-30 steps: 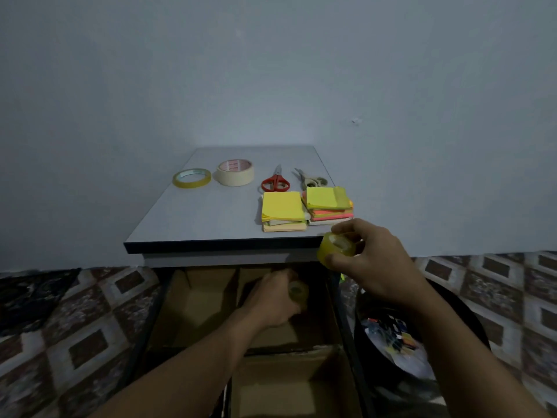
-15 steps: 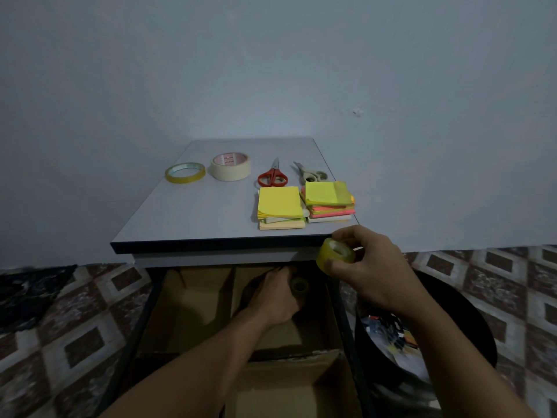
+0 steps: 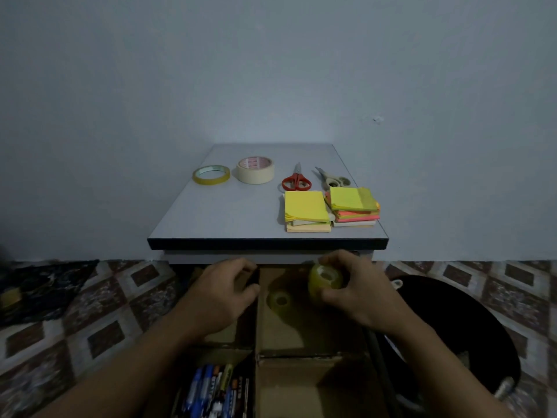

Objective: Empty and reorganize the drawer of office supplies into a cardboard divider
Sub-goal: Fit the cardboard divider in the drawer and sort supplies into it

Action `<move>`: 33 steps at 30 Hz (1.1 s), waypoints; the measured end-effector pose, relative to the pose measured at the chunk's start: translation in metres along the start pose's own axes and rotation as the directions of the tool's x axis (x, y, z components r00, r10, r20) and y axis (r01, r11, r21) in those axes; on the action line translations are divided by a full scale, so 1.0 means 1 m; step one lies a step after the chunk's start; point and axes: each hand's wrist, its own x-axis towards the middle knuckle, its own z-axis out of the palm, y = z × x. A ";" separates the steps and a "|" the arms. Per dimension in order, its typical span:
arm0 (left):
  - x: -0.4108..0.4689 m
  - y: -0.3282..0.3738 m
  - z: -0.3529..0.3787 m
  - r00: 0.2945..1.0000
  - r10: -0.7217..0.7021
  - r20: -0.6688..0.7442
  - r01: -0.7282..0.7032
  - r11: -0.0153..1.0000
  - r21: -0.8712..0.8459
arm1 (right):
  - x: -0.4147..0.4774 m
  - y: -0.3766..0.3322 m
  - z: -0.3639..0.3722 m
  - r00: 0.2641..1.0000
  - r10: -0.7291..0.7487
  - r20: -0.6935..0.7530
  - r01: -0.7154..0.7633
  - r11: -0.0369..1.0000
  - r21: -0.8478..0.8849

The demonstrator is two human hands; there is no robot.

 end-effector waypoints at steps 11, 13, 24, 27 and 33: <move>-0.039 -0.073 -0.029 0.970 -0.101 -0.219 0.119 0.990 0.071 | 0.051 -0.007 0.092 0.989 0.032 0.145 -0.006 0.985 -0.174; -0.037 -0.073 -0.028 0.970 -0.096 -0.222 0.113 0.992 0.063 | 0.056 -0.006 0.099 0.987 0.050 0.153 -0.018 0.979 -0.204; -0.037 -0.077 -0.026 0.972 -0.069 -0.223 0.082 0.995 0.050 | 0.057 0.002 0.113 0.981 0.095 0.170 -0.050 0.966 -0.253; -0.037 -0.076 -0.027 0.972 -0.077 -0.223 0.088 0.995 0.043 | 0.055 0.001 0.112 0.979 0.091 0.180 -0.045 0.968 -0.246; -0.039 -0.070 -0.033 0.981 -0.063 -0.183 0.073 0.996 0.047 | 0.042 -0.009 0.103 0.980 0.048 0.195 0.004 0.966 -0.260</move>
